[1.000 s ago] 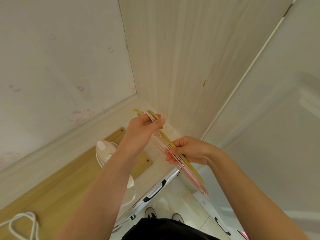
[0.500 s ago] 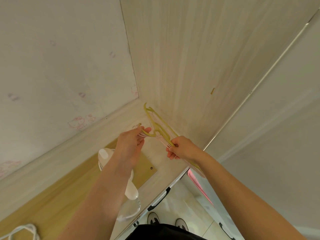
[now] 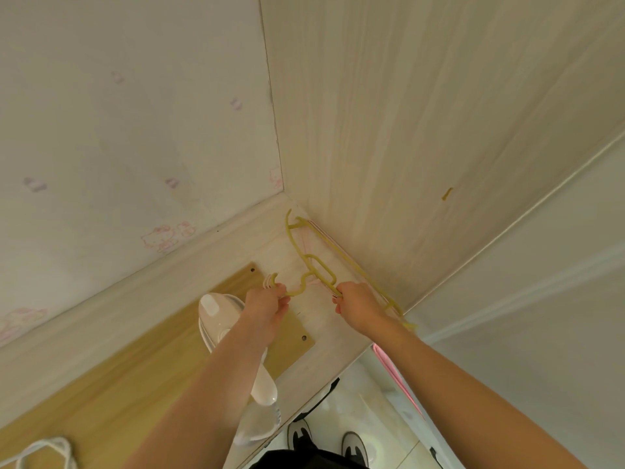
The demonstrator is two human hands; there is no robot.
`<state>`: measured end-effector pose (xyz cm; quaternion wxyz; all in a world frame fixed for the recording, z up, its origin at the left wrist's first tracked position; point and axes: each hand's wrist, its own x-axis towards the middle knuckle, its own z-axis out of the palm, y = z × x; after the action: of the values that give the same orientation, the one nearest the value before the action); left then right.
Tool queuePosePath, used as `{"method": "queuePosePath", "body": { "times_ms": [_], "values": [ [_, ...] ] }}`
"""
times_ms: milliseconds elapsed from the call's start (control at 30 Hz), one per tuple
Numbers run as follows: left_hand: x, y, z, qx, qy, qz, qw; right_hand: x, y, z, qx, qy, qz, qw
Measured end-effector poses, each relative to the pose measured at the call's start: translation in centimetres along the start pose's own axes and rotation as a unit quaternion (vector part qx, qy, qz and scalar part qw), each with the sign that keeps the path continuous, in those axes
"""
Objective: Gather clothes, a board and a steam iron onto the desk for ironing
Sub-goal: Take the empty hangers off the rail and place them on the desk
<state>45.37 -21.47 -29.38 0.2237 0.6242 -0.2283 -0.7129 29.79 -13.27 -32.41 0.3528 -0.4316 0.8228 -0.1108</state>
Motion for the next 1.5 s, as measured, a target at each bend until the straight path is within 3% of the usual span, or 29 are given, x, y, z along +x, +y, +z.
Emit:
{"method": "queuePosePath", "body": {
  "times_ms": [167, 233, 300, 367, 500, 667, 733, 900, 1067, 1500],
  "values": [
    [1.2, -1.6, 0.2, 0.027, 0.024, -0.012, 0.999, 0.9, 0.7, 1.4, -0.026, -0.005, 0.0, 1.0],
    [1.2, -1.9, 0.2, 0.093, 0.056, 0.017, 0.994, 1.2, 0.8, 1.9, -0.032, -0.005, -0.001, 0.999],
    [0.5, -1.9, 0.2, 0.254, 0.1, 0.078, 0.959, 1.6, 0.8, 2.3, -0.036, -0.004, -0.002, 0.999],
    [-0.1, -2.3, 0.3, 0.391, 0.125, 0.14, 0.901, 1.9, 0.9, 2.7, -0.042, 0.004, -0.003, 0.999],
    [-0.4, -4.0, 0.8, 0.484, 0.059, 0.23, 0.842, 2.4, 0.9, 3.4, -0.049, 0.03, -0.026, 0.998],
    [1.1, -5.9, 0.7, 0.605, 0.04, 0.23, 0.762, 2.6, 1.0, 3.4, -0.067, 0.051, -0.039, 0.996],
    [1.7, -6.5, 0.6, 0.627, 0.032, 0.233, 0.742, 2.6, 1.1, 3.4, -0.074, 0.055, -0.046, 0.995],
    [2.7, -7.0, 0.1, 0.624, 0.015, 0.207, 0.754, 2.7, 1.1, 3.6, -0.116, 0.052, -0.052, 0.99],
    [3.2, -7.8, 0.0, 0.664, 0.02, 0.197, 0.721, 2.3, 0.9, 3.9, -0.198, 0.047, -0.082, 0.976],
    [3.0, -8.7, 0.2, 0.719, 0.072, 0.227, 0.653, -0.3, 2.8, 3.3, -0.222, 0.037, -0.098, 0.969]
  ]
}}
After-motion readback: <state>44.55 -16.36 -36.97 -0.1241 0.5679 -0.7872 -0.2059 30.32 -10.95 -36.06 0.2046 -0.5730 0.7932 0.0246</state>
